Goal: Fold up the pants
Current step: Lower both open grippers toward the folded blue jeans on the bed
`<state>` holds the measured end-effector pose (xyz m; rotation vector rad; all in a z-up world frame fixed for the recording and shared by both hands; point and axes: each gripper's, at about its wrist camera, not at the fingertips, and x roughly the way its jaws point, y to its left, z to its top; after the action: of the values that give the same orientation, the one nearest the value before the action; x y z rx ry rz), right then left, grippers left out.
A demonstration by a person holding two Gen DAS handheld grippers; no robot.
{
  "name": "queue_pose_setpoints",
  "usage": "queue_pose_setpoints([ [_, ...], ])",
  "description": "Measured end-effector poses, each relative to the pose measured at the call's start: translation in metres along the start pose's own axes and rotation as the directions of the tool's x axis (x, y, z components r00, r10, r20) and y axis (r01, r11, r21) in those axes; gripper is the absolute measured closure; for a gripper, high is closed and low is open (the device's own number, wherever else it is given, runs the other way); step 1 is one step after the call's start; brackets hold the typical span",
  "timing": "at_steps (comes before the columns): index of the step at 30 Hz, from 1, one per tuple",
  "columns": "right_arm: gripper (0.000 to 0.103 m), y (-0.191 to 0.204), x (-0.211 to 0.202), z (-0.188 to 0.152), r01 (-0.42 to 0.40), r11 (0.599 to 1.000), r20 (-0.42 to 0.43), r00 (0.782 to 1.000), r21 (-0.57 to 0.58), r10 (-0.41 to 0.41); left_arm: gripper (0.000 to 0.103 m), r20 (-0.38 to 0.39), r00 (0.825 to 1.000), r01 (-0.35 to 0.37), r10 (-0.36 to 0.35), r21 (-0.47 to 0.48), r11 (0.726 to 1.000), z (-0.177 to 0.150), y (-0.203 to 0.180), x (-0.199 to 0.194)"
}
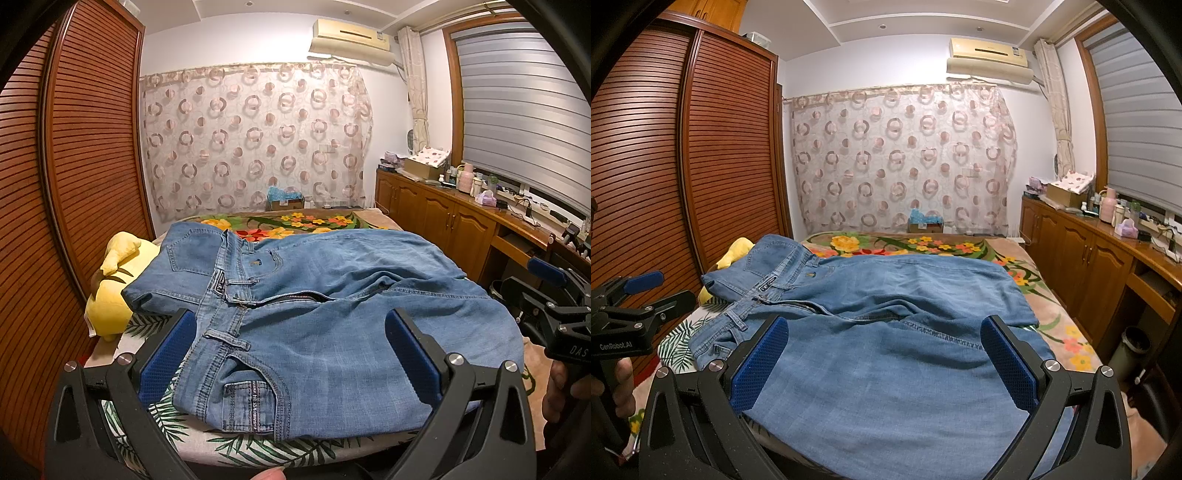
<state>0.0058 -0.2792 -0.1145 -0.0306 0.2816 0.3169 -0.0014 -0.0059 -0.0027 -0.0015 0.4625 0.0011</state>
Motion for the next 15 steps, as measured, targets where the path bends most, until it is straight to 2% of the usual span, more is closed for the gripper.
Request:
queue_pose_setpoints([
  [15,0.000,-0.001,0.008,-0.001,0.014,1.000,-0.040,0.999,0.005,-0.014,0.001,-0.055,0.999,0.000,-0.001,-0.013,1.000,-0.003,0.016,0.016],
])
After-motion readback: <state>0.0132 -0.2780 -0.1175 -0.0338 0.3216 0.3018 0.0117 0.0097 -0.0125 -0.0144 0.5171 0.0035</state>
